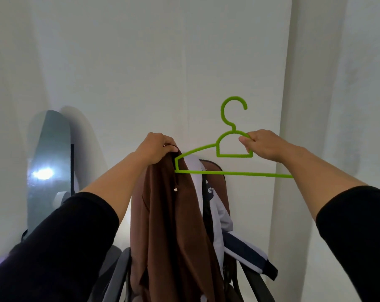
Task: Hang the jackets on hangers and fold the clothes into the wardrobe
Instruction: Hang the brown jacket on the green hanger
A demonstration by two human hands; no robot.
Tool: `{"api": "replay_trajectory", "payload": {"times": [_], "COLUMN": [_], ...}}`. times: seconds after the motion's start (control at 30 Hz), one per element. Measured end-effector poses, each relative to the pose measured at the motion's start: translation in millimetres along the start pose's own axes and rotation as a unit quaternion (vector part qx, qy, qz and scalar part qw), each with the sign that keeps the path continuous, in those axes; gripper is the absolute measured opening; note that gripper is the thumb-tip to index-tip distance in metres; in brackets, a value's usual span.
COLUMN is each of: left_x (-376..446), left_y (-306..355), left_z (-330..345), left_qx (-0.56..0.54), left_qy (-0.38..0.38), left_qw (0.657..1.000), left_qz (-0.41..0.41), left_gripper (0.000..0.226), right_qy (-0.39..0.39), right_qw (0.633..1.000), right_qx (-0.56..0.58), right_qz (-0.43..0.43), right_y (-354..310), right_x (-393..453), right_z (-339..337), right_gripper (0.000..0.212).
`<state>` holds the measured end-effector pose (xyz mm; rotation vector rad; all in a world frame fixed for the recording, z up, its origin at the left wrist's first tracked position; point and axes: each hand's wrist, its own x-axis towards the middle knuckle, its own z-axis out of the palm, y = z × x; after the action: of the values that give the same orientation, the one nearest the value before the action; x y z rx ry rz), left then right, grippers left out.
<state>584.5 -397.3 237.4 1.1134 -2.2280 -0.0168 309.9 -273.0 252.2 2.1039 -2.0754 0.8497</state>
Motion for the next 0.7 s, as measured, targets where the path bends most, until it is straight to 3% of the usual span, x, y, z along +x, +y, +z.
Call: {"api": "replay_trajectory", "payload": {"times": [0.3, 0.4, 0.57, 0.7], "left_x": [1, 3, 5, -4], "left_y": [20, 25, 6, -18], "left_z": [0, -2, -16, -11], "left_qx": [-0.093, -0.138, 0.004, 0.001], "left_qy": [-0.024, -0.002, 0.006, 0.029], "left_qw": [0.995, 0.99, 1.0, 0.999], "left_qz": [0.008, 0.005, 0.011, -0.021], "left_gripper": [0.016, 0.016, 0.015, 0.014], "right_qy": [-0.014, -0.014, 0.009, 0.028], "right_qw": [0.998, 0.997, 0.999, 0.996], "right_qx": [0.061, 0.079, 0.044, 0.078], "right_qz": [-0.014, 0.003, 0.022, 0.026], "right_y": [-14, -11, 4, 16], "right_x": [-4, -4, -4, -8], "right_z": [14, 20, 6, -7], "right_gripper": [0.041, 0.041, 0.043, 0.043]}}
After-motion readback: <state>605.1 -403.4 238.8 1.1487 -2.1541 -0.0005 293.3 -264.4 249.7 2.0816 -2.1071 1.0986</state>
